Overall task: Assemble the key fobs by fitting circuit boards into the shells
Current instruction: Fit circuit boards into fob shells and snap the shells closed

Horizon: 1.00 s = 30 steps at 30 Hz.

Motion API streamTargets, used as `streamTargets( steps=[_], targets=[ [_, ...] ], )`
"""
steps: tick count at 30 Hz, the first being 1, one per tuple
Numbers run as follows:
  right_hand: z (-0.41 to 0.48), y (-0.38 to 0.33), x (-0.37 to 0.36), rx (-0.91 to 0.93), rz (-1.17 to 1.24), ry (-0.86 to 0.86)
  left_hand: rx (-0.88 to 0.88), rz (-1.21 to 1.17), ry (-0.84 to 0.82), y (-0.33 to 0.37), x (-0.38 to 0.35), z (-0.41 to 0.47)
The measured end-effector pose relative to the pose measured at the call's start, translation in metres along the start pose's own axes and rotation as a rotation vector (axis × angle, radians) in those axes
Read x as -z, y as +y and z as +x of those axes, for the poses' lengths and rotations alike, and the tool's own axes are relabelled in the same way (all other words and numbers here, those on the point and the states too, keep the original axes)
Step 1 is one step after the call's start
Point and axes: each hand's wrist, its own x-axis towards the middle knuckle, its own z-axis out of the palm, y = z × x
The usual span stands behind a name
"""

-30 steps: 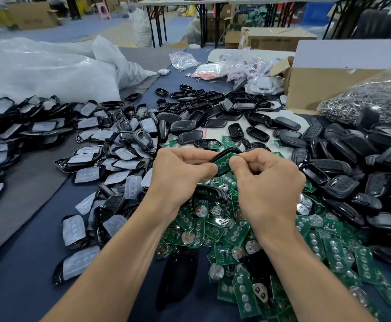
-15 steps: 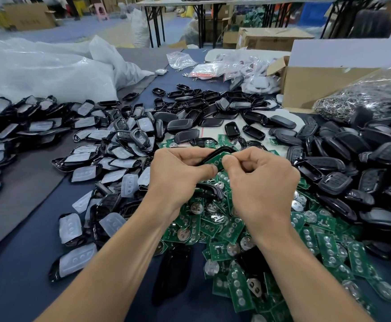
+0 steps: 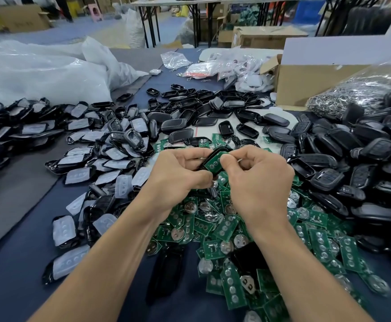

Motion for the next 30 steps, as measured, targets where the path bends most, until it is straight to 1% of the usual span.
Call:
streamTargets(
  steps=[4, 9, 13, 15, 18, 20, 23, 25, 28, 30],
  targets=[
    [0.000, -0.002, 0.001, 0.017, -0.035, -0.002, 0.045, -0.003, 0.044, -0.001, -0.003, 0.000],
    [-0.002, -0.001, -0.003, -0.017, -0.037, -0.003, 0.065, -0.019, 0.198, -0.002, -0.007, 0.001],
    [0.000, 0.001, -0.003, -0.042, -0.029, 0.017, 0.053, -0.014, 0.257, -0.001, -0.011, 0.001],
    [0.001, 0.001, -0.002, -0.049, -0.011, -0.010, 0.026, -0.031, 0.258, 0.000, -0.011, 0.002],
    [0.002, 0.000, -0.002, -0.067, 0.068, -0.138, -0.012, -0.047, 0.240, 0.000, -0.010, 0.001],
    [0.003, 0.000, -0.001, -0.063, 0.135, -0.166, -0.022, -0.015, 0.178, 0.000, -0.010, 0.000],
    [0.006, 0.005, 0.001, -0.071, 0.188, -0.140, -0.030, 0.116, 0.051, 0.001, -0.009, -0.001],
    [0.005, 0.007, 0.002, -0.061, 0.153, -0.165, -0.017, 0.168, 0.062, 0.001, -0.008, 0.001],
    [0.007, 0.009, 0.001, -0.071, 0.147, -0.272, 0.000, 0.185, 0.119, 0.001, -0.007, 0.001],
    [0.010, 0.010, 0.003, -0.090, 0.160, -0.313, -0.018, 0.212, 0.108, 0.000, -0.008, 0.000]
  ],
)
